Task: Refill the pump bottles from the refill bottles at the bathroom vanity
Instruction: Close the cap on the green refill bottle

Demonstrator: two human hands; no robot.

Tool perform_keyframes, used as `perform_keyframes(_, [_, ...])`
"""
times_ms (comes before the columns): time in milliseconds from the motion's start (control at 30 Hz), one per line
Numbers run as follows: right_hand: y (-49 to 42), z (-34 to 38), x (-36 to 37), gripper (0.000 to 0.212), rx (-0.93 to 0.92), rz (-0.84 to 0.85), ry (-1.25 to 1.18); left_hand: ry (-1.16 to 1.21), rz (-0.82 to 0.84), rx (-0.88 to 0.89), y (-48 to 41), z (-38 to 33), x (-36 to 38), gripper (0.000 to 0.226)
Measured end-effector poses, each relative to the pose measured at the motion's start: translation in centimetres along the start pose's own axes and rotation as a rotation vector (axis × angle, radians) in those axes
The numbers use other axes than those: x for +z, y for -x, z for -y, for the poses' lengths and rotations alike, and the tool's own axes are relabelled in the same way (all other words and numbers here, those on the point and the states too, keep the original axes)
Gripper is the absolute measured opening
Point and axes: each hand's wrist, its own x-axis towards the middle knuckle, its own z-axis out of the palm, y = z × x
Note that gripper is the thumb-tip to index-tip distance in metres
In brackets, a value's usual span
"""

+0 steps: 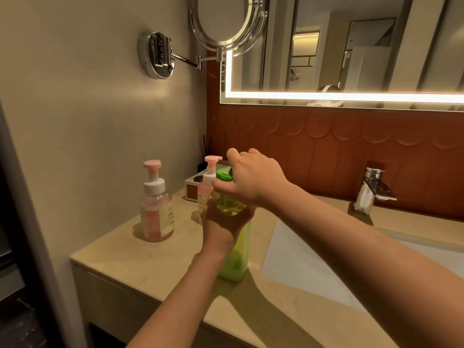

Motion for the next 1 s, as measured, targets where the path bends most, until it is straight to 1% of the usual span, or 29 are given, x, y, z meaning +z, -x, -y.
perform_keyframes(67, [0.0, 0.0, 0.5, 0.052, -0.010, 0.033, -0.055, -0.051, 0.013, 0.013, -0.1, -0.1, 0.1, 0.061])
perform_keyframes(133, [-0.3, 0.3, 0.6, 0.056, 0.014, 0.156, -0.190, -0.056, 0.036, 0.017, -0.2, -0.1, 0.2, 0.063])
perform_keyframes(200, [-0.4, 0.2, -0.1, 0.057, 0.072, 0.294, -0.448, -0.072, 0.031, 0.041, -0.2, 0.2, 0.1, 0.063])
perform_keyframes(267, [-0.1, -0.7, -1.3, 0.052, 0.131, 0.459, -0.783, -0.111, 0.028, 0.063, 0.1, 0.0, 0.0, 0.053])
perform_keyframes(300, [0.0, -1.4, -1.8, 0.050, 0.143, 0.532, -0.882, -0.104, 0.035, 0.056, 0.2, 0.1, 0.0, 0.050])
perform_keyframes(367, [0.2, -2.6, -2.6, 0.050, 0.110, 0.622, -0.922, -0.062, 0.048, 0.042, 0.4, 0.1, 0.0, 0.052])
perform_keyframes(433, [0.0, -3.0, -2.7, 0.052, 0.060, 0.625, -0.834, -0.050, 0.036, 0.034, 0.2, 0.1, -0.1, 0.052])
perform_keyframes(600, [-1.0, -1.9, -2.8, 0.056, 0.001, 0.477, -0.383, -0.008, 0.029, 0.017, 0.0, 0.2, -0.2, 0.050])
perform_keyframes(733, [-1.0, -0.9, -2.1, 0.055, -0.062, 0.461, -0.219, -0.069, 0.044, 0.064, 0.2, 0.1, -0.1, 0.046])
perform_keyframes(833, [-0.9, -0.2, -2.0, 0.055, -0.066, 0.420, -0.094, -0.056, 0.041, 0.058, 0.2, -0.1, -0.1, 0.044])
perform_keyframes(867, [-0.8, 0.0, -2.1, 0.053, -0.052, 0.384, -0.025, -0.083, 0.038, 0.070, 0.2, -0.2, -0.1, 0.043])
perform_keyframes(933, [-0.7, 0.7, -2.2, 0.042, -0.025, 0.276, 0.134, -0.086, 0.033, 0.073, 0.2, -0.2, -0.1, 0.043])
perform_keyframes(1000, [-0.3, 1.1, -1.8, 0.050, -0.004, 0.183, 0.232, -0.083, 0.022, 0.060, 0.2, -0.4, 0.1, 0.046])
